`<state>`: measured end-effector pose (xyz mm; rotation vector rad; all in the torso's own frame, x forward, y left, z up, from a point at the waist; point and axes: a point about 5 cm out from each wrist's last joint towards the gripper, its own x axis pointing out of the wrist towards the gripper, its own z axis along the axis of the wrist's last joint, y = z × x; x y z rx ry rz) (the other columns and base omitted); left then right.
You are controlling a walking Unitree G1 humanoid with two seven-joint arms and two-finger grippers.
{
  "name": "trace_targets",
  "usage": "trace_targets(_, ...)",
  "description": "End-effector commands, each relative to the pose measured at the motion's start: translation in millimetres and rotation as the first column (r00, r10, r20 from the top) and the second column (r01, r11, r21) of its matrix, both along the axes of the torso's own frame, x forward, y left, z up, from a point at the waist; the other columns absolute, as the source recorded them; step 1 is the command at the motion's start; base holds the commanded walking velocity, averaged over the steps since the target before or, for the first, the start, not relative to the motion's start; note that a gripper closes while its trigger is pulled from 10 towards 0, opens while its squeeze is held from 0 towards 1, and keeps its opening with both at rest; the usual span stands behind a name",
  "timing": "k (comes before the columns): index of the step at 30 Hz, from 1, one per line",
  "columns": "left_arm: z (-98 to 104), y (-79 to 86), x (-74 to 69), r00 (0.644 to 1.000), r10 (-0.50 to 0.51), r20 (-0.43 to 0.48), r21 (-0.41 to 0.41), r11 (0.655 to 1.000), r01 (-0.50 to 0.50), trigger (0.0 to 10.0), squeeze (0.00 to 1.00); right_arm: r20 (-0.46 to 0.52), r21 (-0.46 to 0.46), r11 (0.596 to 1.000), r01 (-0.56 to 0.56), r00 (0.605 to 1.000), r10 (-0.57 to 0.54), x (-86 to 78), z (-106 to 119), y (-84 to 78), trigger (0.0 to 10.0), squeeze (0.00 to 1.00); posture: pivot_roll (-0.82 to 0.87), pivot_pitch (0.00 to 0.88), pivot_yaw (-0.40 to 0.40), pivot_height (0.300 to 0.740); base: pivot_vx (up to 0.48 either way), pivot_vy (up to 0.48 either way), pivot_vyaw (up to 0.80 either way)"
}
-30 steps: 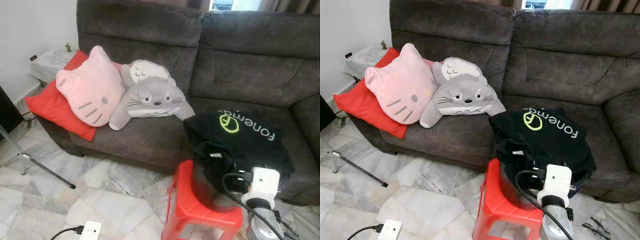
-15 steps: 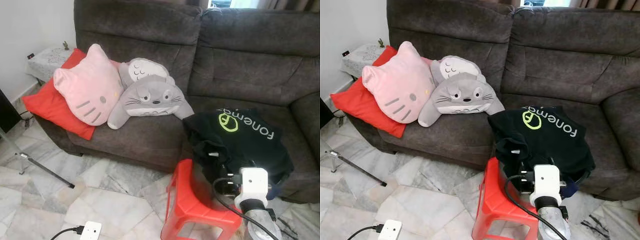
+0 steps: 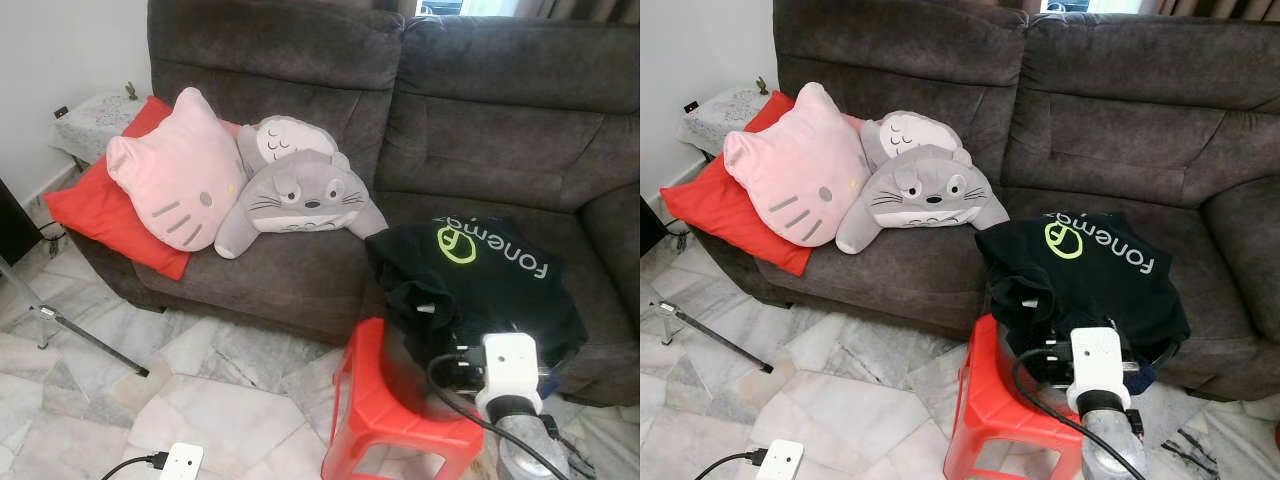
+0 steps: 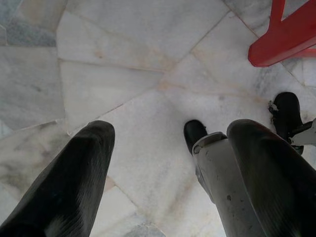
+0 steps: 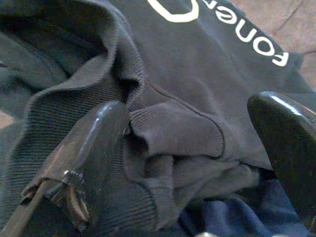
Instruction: Hang hanger
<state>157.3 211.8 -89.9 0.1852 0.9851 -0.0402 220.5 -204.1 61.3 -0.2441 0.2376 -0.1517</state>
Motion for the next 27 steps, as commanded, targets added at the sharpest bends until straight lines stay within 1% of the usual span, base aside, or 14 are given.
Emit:
trace_targets(1,-2,0.1,-4.0,1.0,-0.007,-0.024,0.001,1.0,0.007,10.0,0.0,-0.025,-0.007,1.0,0.005,1.0,-0.006,1.4,-2,-2.5,10.0,0.0,-0.16,0.0,-0.023,0.74,0.0,0.0,0.0)
trace_targets(9,-2,-0.6,-4.9,1.0,-0.008,-0.028,0.001,1.0,0.008,10.0,0.0,-0.048,0.023,0.997,-0.08,0.996,0.081,9.0,-3,8.8,10.0,0.0,-0.16,0.0,-0.021,0.74,0.0,0.0,0.0)
trace_targets(11,-3,-0.4,-5.2,1.0,-0.008,-0.028,0.001,1.0,0.008,10.0,0.0,-0.063,0.021,0.996,-0.087,0.994,0.088,9.2,-4,9.3,10.0,0.0,-0.16,0.0,-0.021,0.74,0.0,0.0,0.0)
trace_targets(15,-3,-1.0,-5.6,1.0,-0.01,-0.029,-0.002,1.0,0.01,10.0,0.0,-0.104,-0.007,0.999,-0.054,0.993,0.053,7.4,-8,3.9,10.0,0.0,-0.16,0.0,-0.022,0.74,0.0,0.0,0.0)
trace_targets(18,-3,-1.5,-5.9,1.0,-0.011,-0.028,-0.003,1.0,0.01,10.0,0.0,-0.107,-0.014,0.999,-0.038,0.994,0.036,6.9,-9,1.0,10.0,0.0,-0.16,0.0,-0.022,0.74,0.0,0.0,0.0)
trace_targets(23,-3,-2.1,-5.4,1.0,-0.011,-0.024,-0.003,1.0,0.011,10.0,0.0,-0.081,-0.03,1.0,-0.004,0.997,0.002,8.8,-5,-3.7,10.0,0.0,-0.16,0.0,-0.023,0.74,0.0,0.0,0.0)
trace_targets(27,-3,-2.0,-5.0,1.0,-0.011,-0.021,-0.001,1.0,0.011,10.0,0.0,-0.022,-0.05,0.997,0.053,0.998,-0.055,12.5,3,-10.2,10.0,0.0,-0.16,0.0,-0.021,0.74,0.0,0.0,0.0)
